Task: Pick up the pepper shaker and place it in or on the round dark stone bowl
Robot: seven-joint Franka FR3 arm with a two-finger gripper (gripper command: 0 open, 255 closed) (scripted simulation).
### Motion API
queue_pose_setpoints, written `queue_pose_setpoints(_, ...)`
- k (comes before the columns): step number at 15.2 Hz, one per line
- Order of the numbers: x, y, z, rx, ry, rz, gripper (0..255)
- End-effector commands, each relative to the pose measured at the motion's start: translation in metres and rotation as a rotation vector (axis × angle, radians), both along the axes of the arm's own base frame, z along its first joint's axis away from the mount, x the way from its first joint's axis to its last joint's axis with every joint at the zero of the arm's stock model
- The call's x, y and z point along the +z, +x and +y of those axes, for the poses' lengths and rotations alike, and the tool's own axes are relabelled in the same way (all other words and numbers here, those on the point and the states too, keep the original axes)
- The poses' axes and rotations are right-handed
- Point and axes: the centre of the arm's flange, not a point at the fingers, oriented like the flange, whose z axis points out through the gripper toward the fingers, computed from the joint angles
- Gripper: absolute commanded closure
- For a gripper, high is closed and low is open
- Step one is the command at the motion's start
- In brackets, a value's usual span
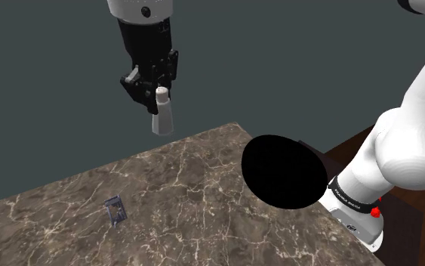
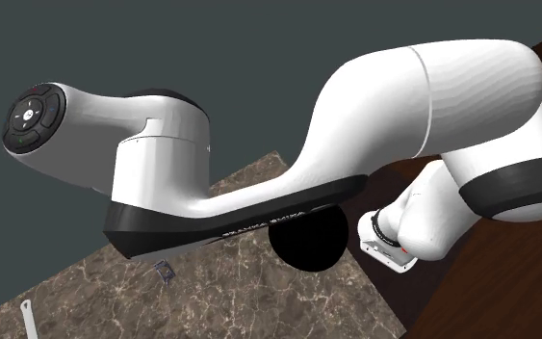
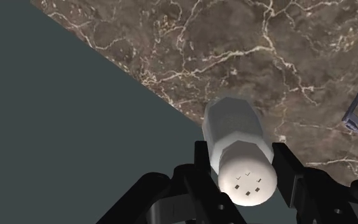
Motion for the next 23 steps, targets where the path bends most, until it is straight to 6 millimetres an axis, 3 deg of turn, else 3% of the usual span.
queue_pose_setpoints(1, 0.013, 0.001, 0.001, 0.000, 0.000, 0.000, 255)
queue_pose_setpoints(7, 0.042, 0.001, 0.001, 0.000, 0.000, 0.000, 255)
queue_pose_setpoints(23, 0.059, -0.173, -0.118, 0.000, 0.000, 0.000, 255)
